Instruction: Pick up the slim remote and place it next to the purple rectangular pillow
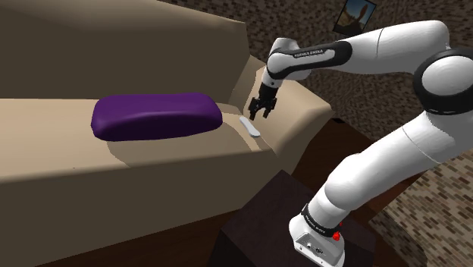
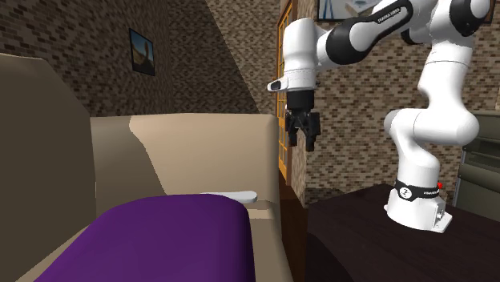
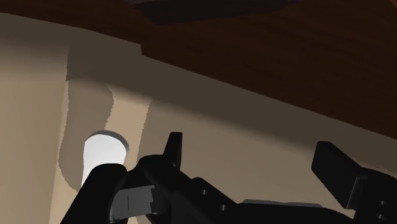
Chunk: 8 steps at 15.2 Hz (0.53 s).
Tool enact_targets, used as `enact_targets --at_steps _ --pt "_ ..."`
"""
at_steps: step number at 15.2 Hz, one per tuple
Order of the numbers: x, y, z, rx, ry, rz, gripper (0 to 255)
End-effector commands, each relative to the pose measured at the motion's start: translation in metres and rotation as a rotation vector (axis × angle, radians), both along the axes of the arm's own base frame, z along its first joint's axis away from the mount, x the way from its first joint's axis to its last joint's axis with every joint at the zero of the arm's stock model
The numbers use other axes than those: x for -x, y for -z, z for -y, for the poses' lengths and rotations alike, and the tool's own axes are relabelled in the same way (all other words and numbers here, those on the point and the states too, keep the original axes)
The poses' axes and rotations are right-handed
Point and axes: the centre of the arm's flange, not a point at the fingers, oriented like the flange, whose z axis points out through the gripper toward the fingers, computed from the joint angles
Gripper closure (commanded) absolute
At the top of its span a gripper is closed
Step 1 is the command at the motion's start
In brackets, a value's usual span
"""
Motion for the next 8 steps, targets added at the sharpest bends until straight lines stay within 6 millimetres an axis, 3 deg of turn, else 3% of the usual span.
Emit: enact_targets --at_steps 1,8 --pt "-0.014 0.014 0.016 0.006 0.015 0.001 0" --pt "-0.06 0.064 0.076 0.024 0.067 0.004 0"
